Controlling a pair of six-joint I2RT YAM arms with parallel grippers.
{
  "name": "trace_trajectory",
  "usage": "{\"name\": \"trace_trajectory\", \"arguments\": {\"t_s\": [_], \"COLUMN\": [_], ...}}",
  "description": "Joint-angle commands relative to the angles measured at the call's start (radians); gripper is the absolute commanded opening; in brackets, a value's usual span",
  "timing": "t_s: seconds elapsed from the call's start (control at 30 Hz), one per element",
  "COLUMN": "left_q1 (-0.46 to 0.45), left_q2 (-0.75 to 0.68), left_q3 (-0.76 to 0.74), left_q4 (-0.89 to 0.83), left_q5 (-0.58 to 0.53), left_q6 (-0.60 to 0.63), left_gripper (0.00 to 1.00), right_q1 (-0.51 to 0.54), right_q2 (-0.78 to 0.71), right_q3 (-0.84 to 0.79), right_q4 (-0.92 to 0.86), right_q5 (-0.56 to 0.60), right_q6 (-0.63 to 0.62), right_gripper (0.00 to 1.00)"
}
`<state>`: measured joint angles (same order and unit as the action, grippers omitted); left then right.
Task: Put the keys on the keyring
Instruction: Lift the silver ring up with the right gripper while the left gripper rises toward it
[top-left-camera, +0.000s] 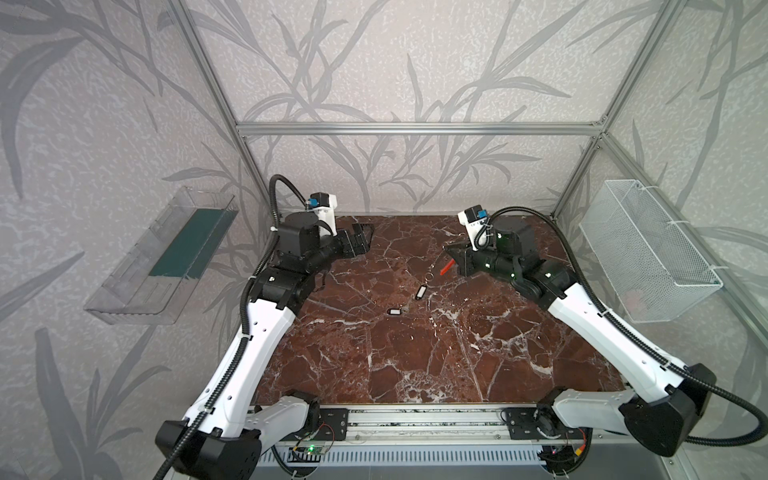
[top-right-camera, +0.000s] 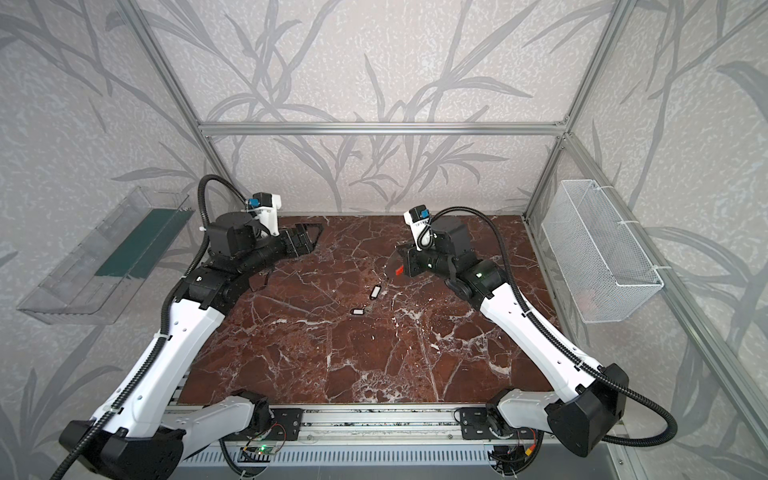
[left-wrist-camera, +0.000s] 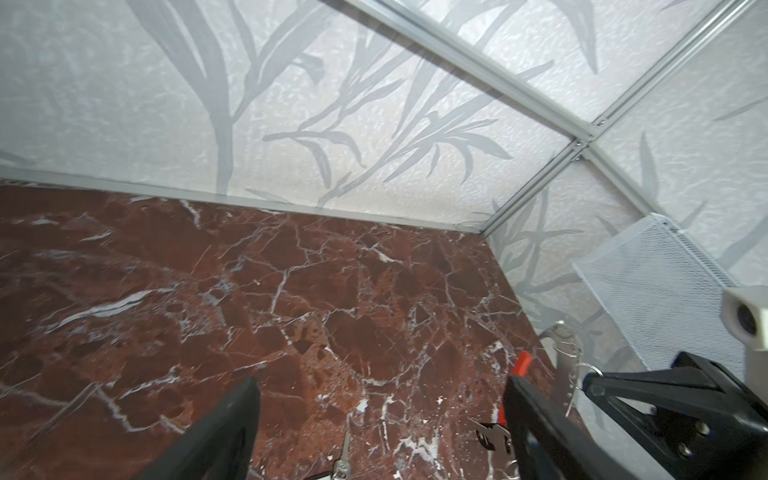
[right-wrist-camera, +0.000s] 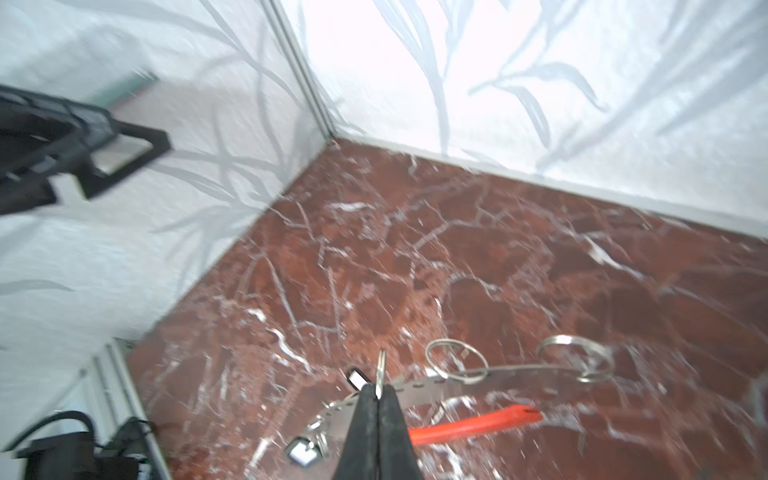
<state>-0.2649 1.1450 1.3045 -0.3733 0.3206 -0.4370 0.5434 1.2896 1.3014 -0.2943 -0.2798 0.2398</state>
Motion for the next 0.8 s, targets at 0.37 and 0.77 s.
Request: {"name": "trace_trajectory", "arguments": {"t_s": [0.37,0.77], "left_q1": [-0.133,-0.205], "left_q2": [0.105,0.173], "left_q3": [0.209,0.240], "left_q4": [0.183,0.268], "left_q5": [0.321,0.384], "left_q6": [-0.096,-0.106], "left_gripper": [0.61,0.43], "right_q1": [-0.108,-0.106], "right_q2": [0.058,0.096], "right_q3": [0.063,0.050], "right_q4": [0.641,0.832], "right_q5": [-0.515,-0.581], "right_q6": [0.350,0.490], "right_gripper": [0.00,0.00]}}
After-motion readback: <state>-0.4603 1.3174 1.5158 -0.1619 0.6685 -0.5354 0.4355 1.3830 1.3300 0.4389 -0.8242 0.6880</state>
